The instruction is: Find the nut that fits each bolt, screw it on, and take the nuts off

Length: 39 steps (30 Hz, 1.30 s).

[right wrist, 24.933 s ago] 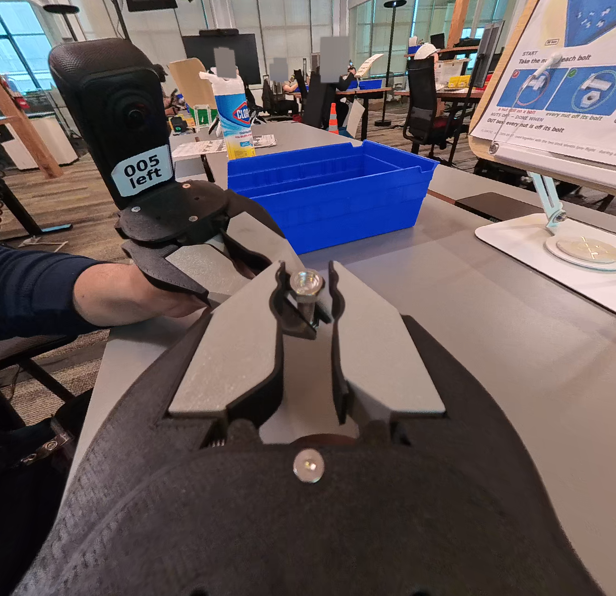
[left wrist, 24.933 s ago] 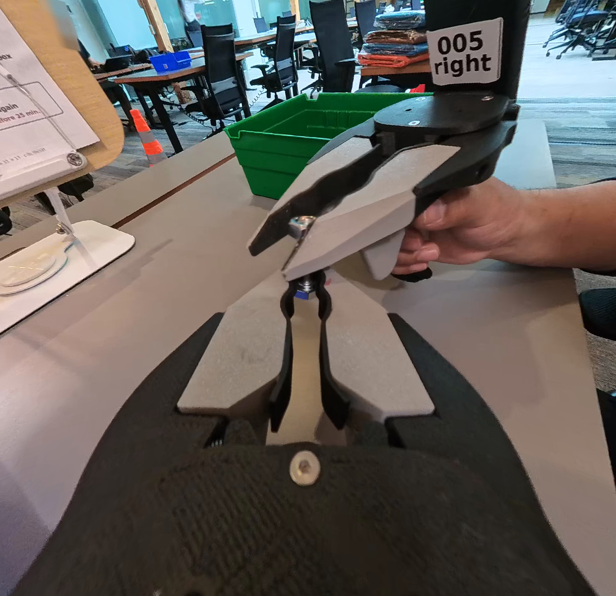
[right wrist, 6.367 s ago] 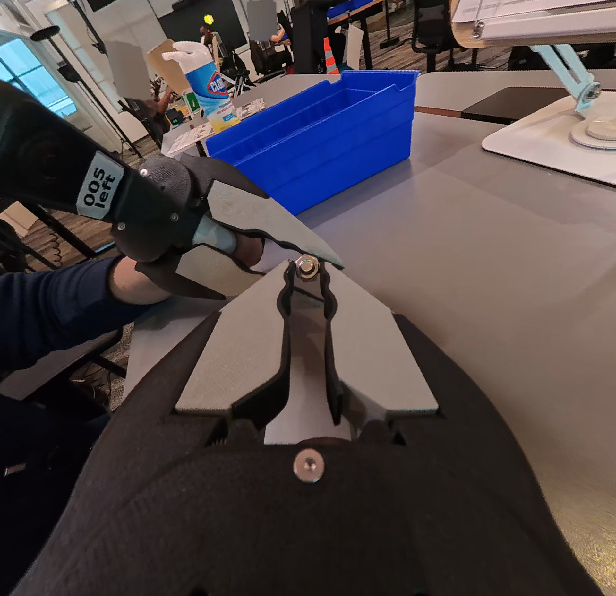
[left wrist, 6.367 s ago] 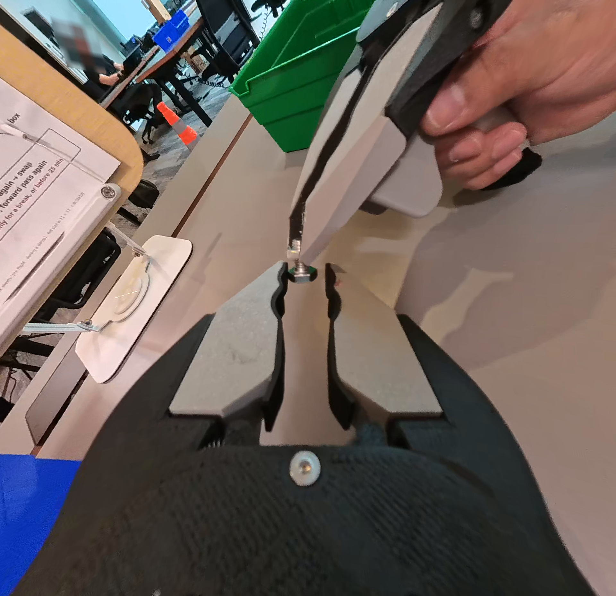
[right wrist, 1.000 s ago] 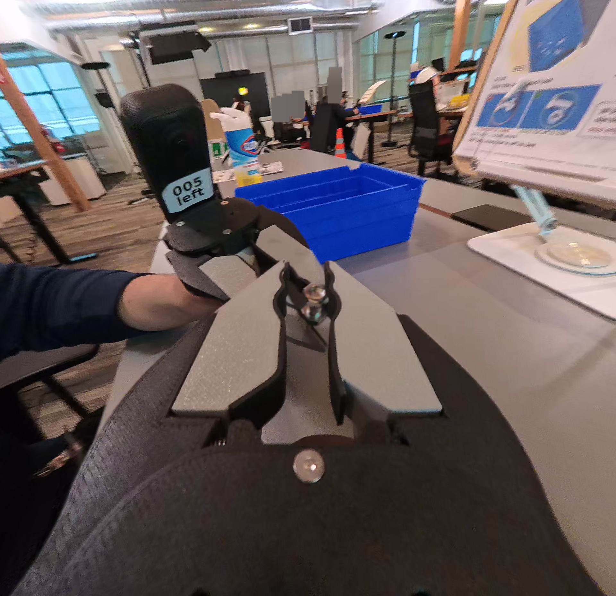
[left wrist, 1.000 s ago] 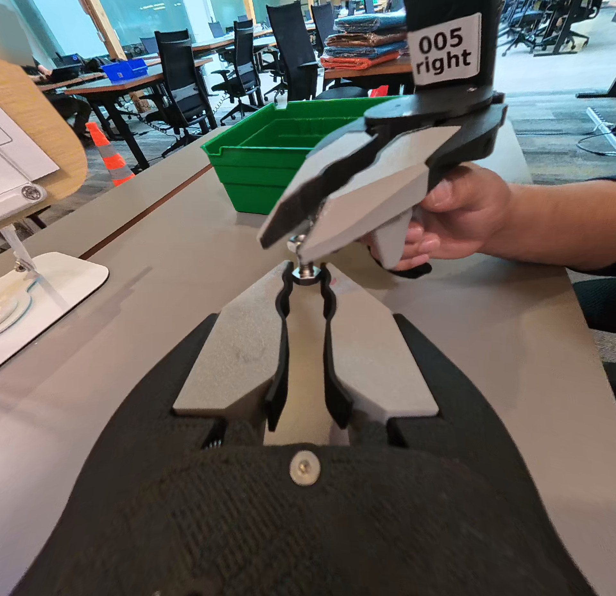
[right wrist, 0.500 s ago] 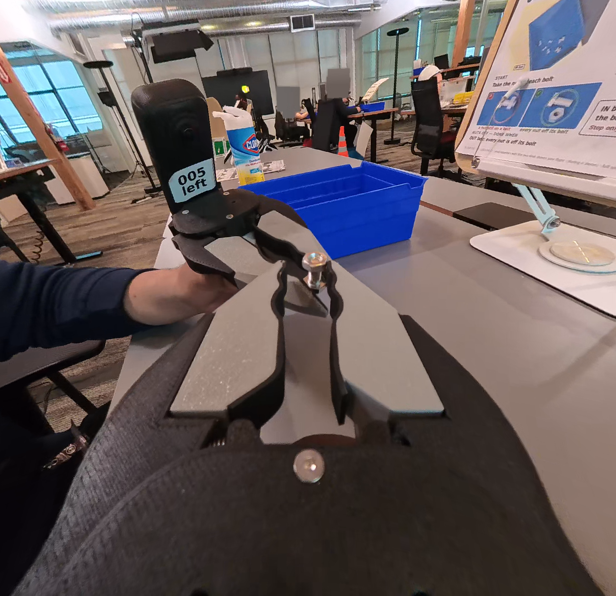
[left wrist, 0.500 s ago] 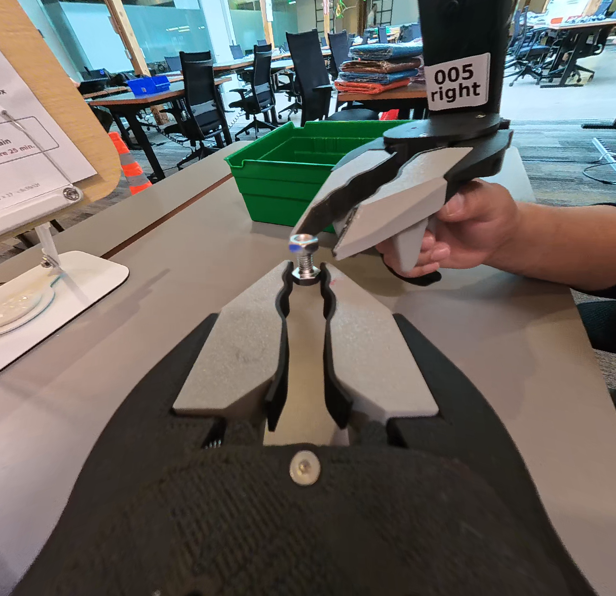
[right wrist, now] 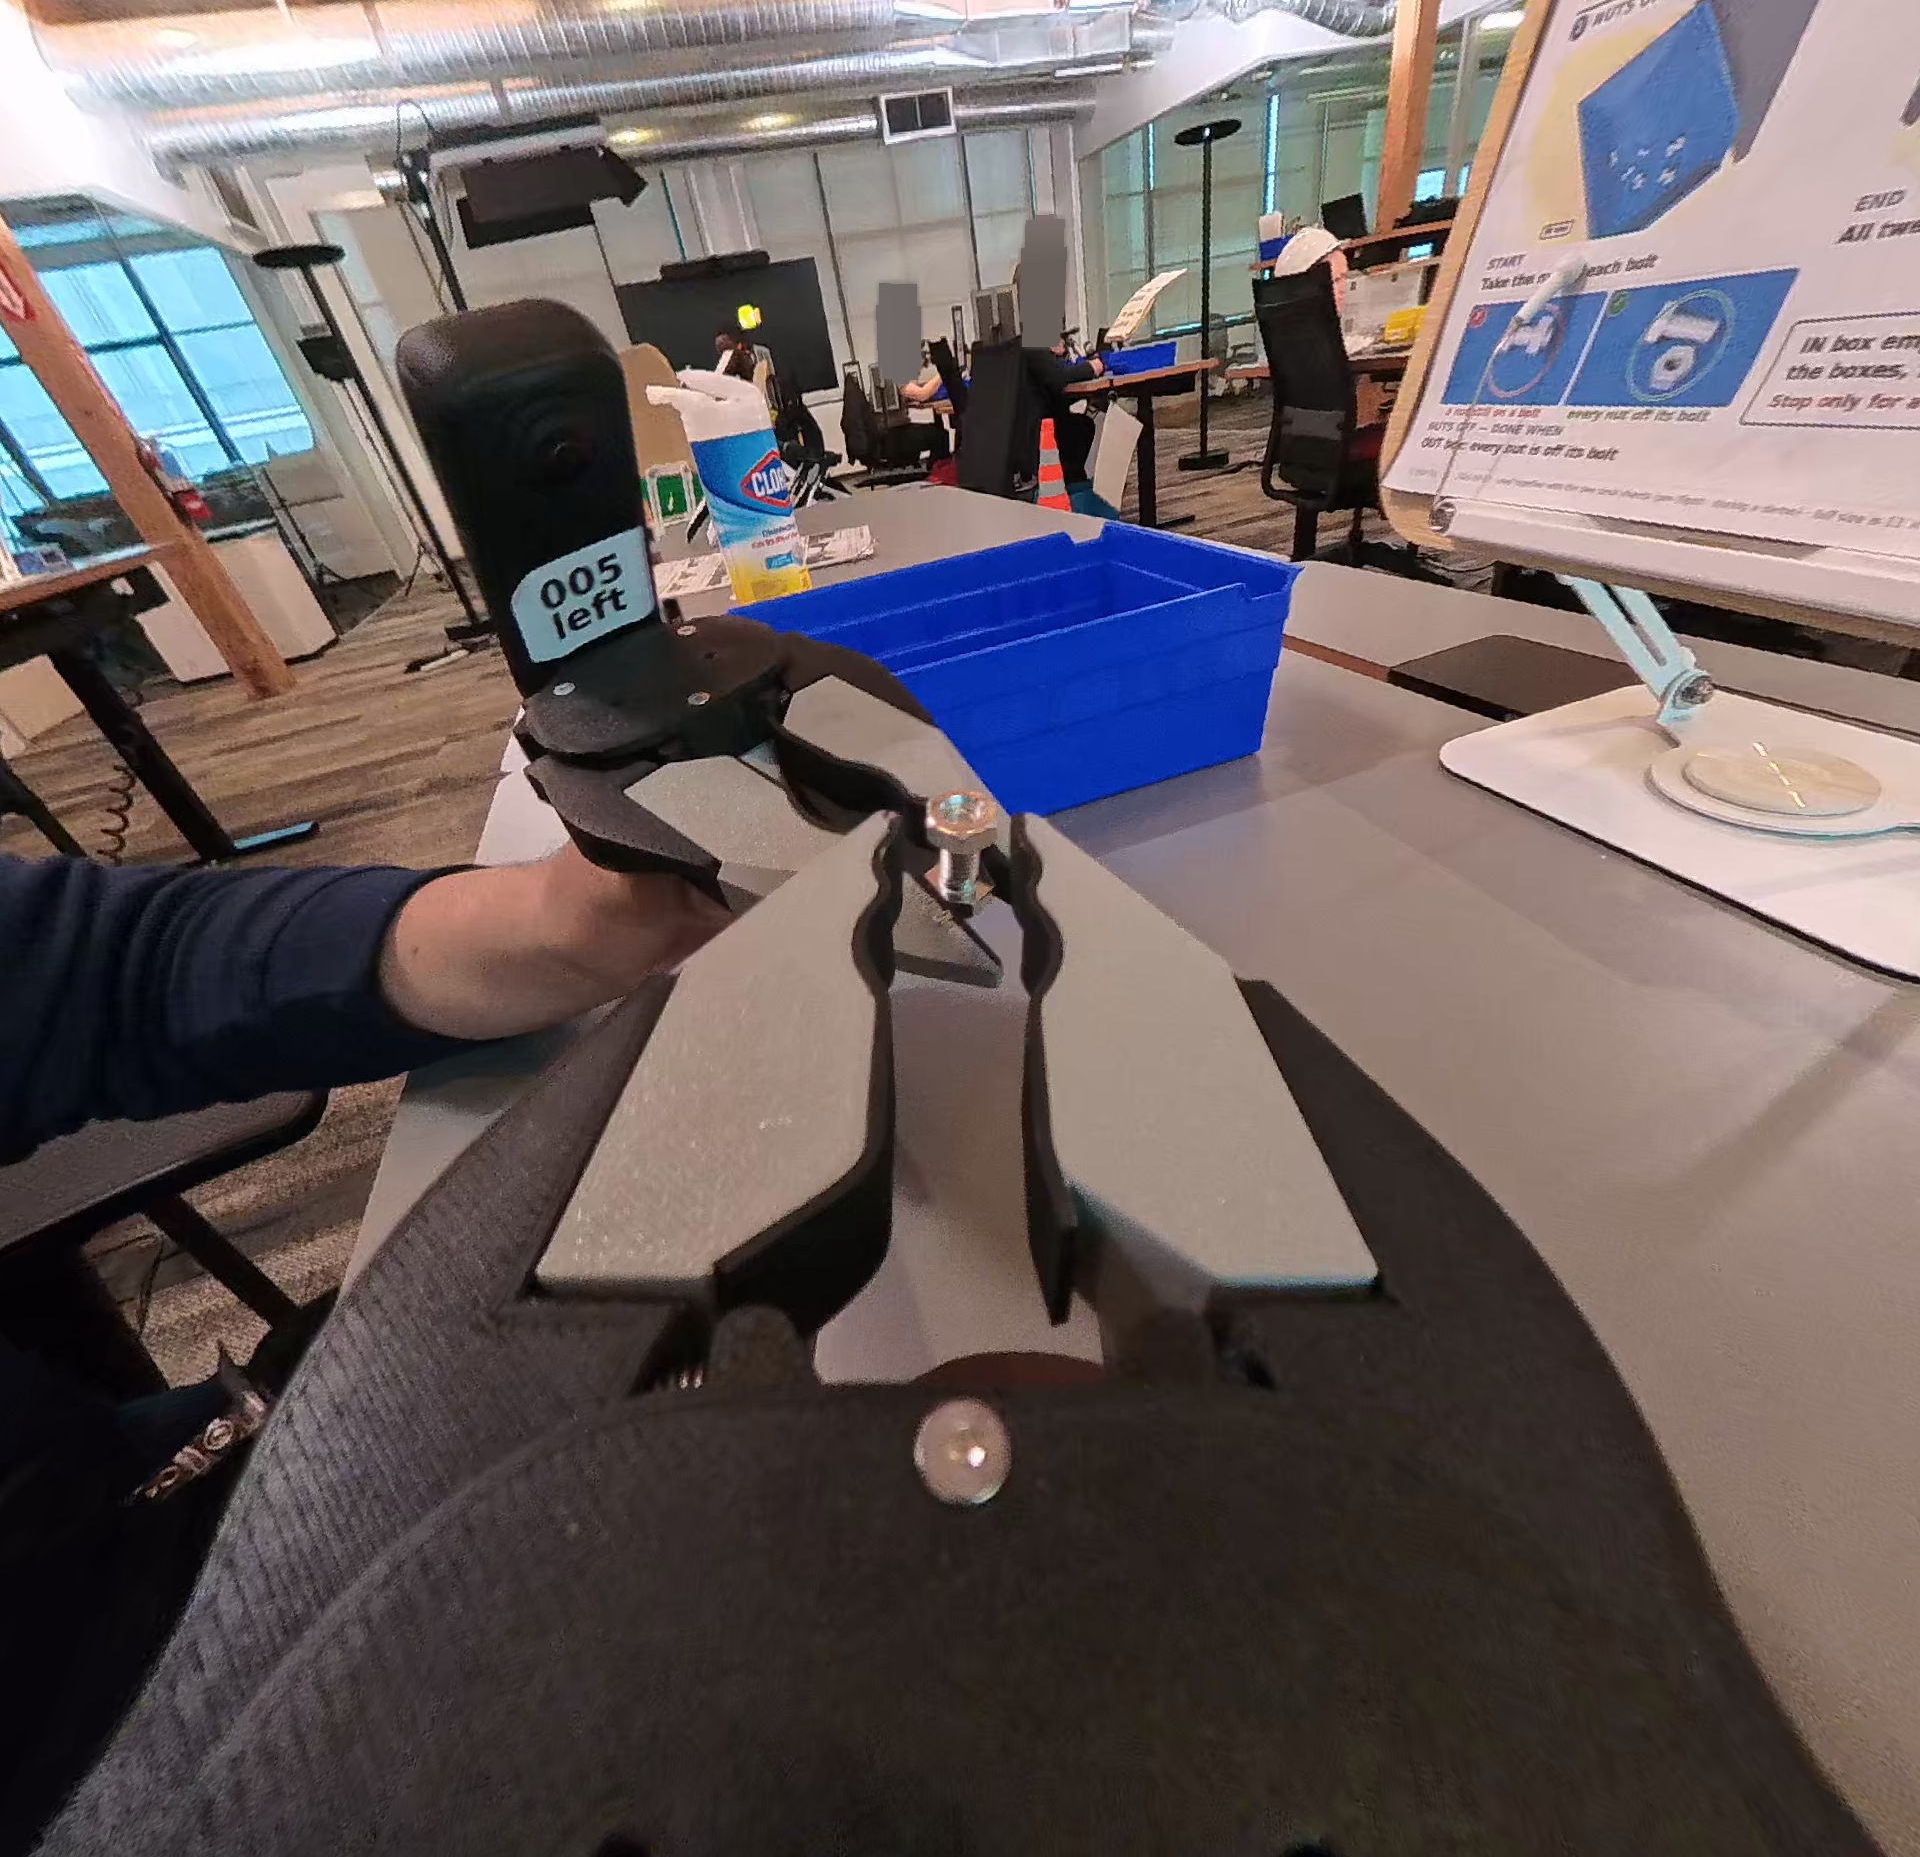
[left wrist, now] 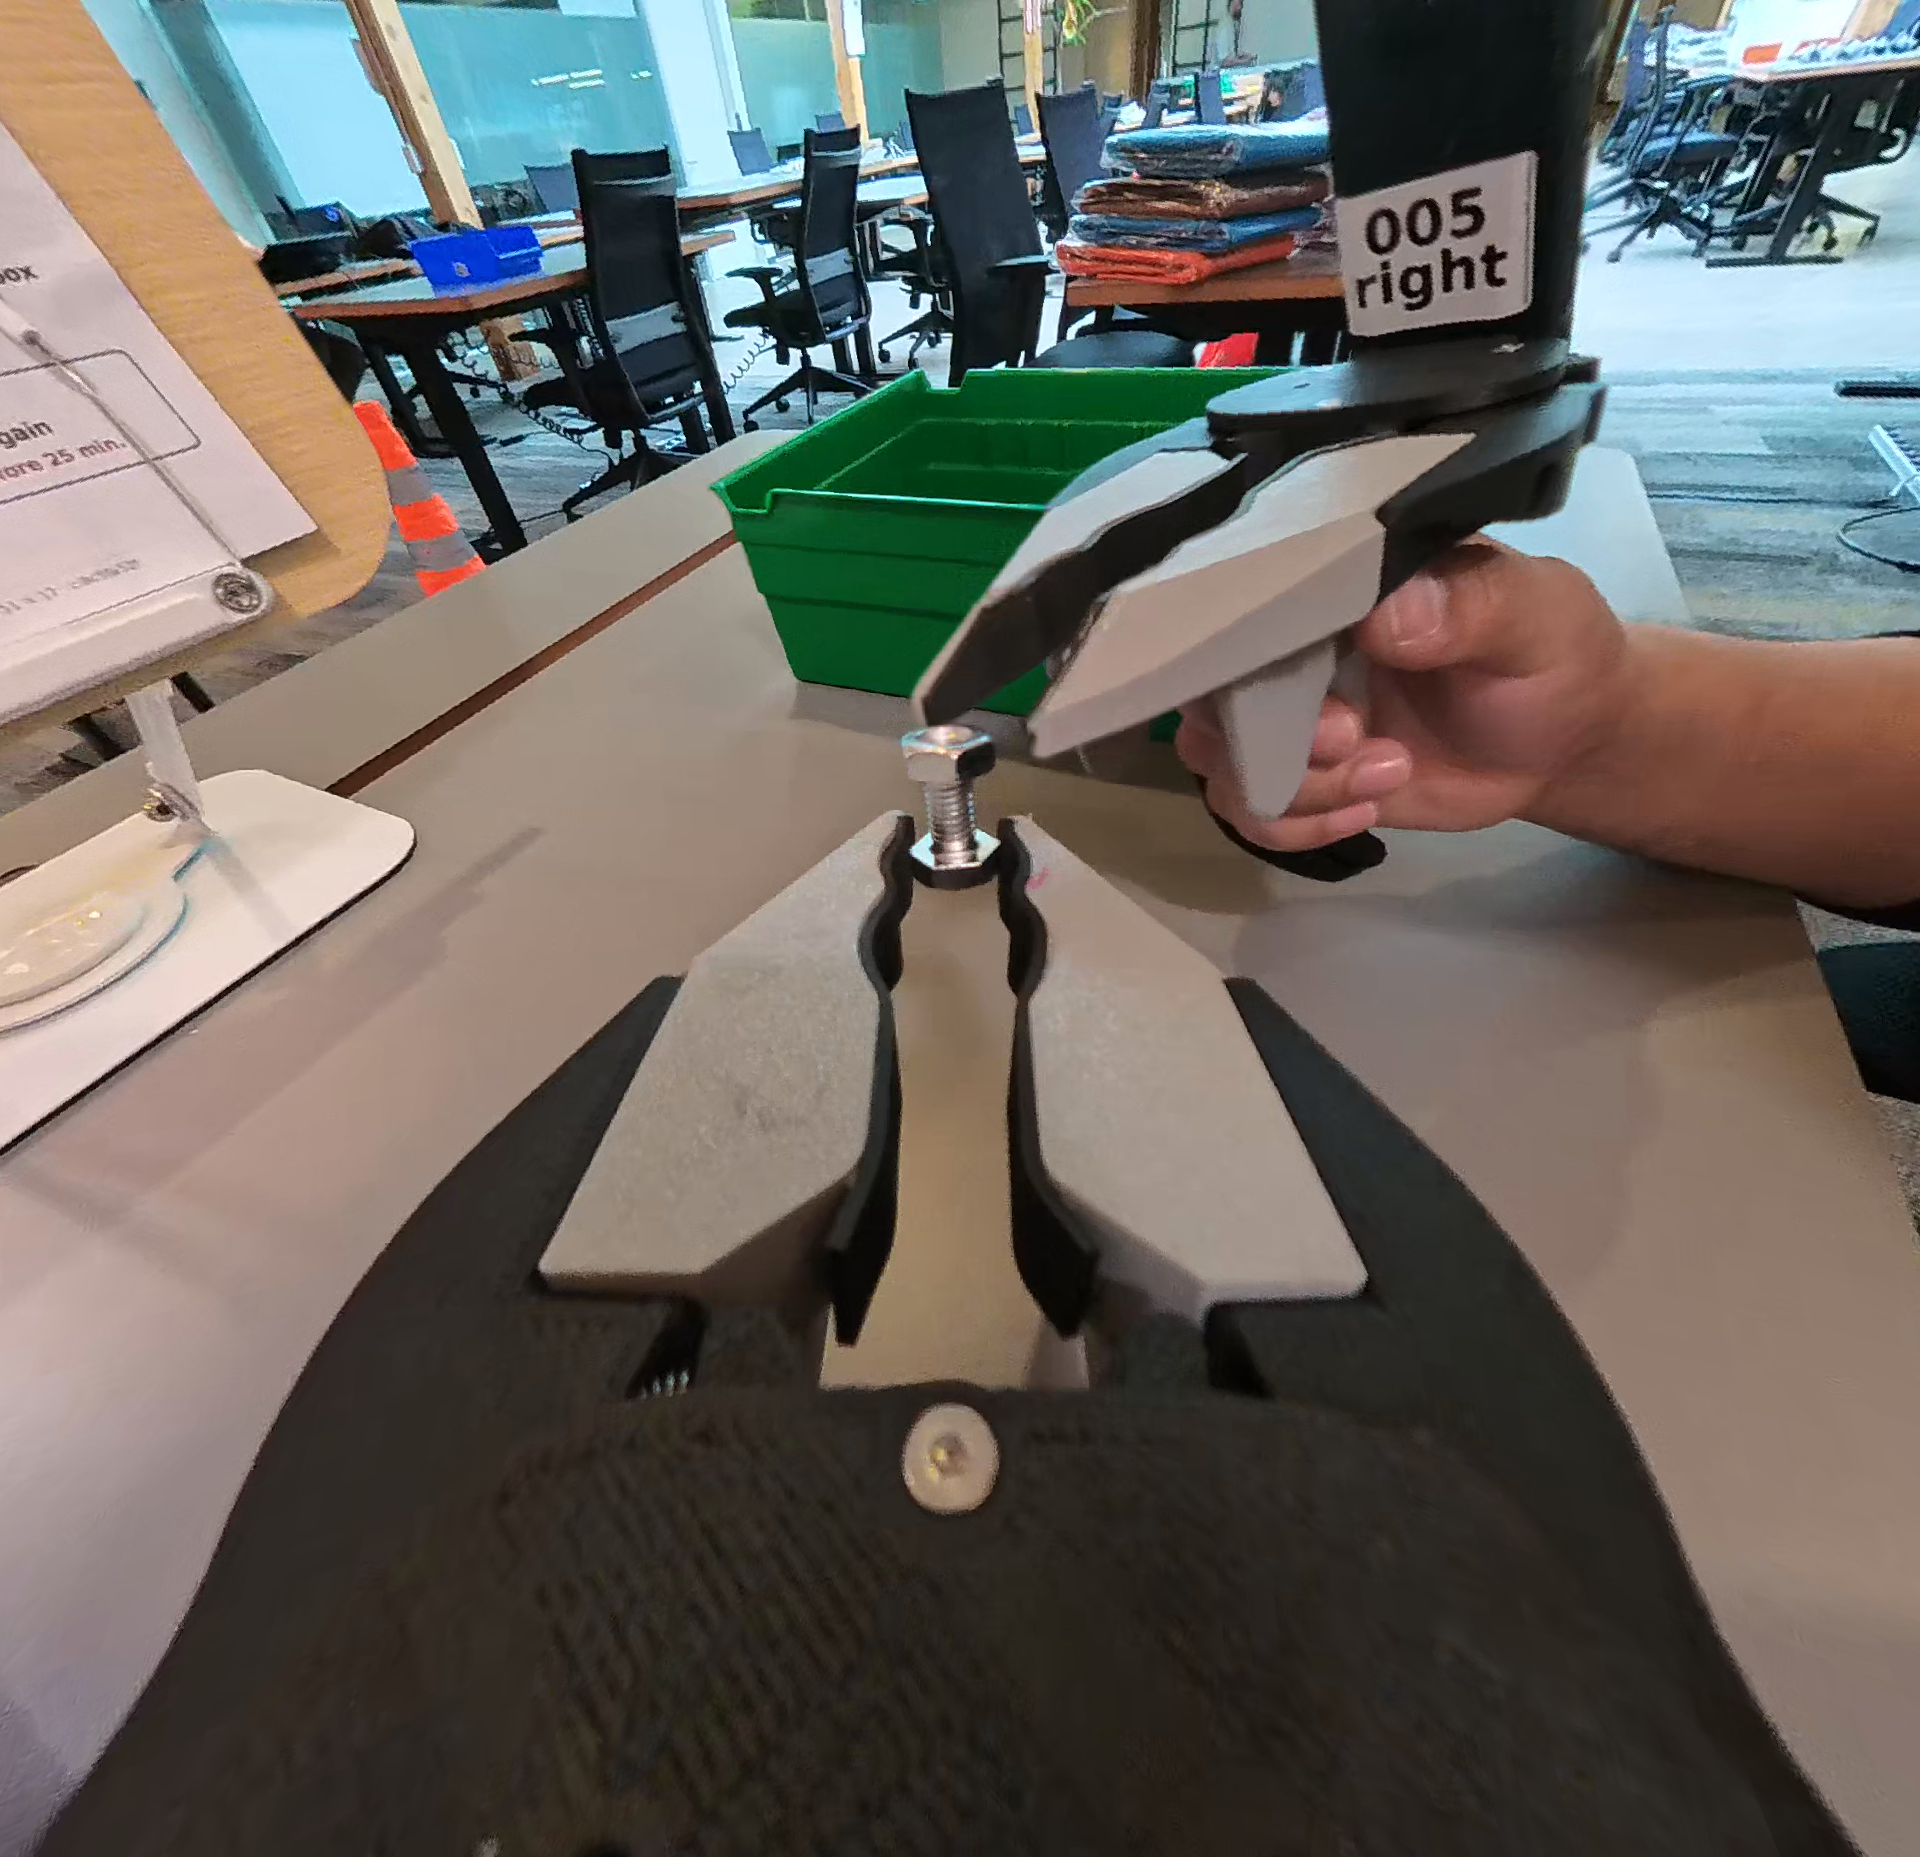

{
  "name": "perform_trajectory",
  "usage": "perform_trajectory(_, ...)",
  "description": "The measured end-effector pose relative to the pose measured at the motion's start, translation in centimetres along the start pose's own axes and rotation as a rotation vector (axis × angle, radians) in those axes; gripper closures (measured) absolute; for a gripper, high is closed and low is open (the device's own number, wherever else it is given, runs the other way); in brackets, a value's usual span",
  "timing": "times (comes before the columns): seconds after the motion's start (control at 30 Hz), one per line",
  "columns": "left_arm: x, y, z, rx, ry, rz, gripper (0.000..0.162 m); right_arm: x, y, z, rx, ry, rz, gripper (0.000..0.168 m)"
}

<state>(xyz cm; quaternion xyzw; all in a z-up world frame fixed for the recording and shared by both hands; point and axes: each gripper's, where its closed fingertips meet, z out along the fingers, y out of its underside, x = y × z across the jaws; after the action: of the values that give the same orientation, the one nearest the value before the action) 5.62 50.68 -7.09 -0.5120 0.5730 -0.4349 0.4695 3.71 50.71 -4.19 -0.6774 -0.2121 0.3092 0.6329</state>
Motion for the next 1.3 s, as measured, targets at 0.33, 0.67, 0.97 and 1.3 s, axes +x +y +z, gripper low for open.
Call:
perform_trajectory(0.33,1.4,0.5,0.8,-0.029,0.034,0.03,0.148,-0.2,0.7,0.6,-0.029,0.0,-0.021,0.149)
perform_trajectory(0.67,1.8,0.2,0.6,-0.011,0.07,0.023,0.148,-0.9,0.9,1.1,-0.031,-0.024,-0.03,0.152)
perform_trajectory(0.97,0.6,0.0,0.2,0.0,0.028,-0.001,0.148,-0.3,0.1,0.3,-0.002,-0.011,-0.014,0.15)
perform_trajectory(1.3,0.6,0.2,0.3,-0.013,0.024,-0.013,0.148,-0.2,0.5,0.7,-0.019,0.007,-0.015,0.154)
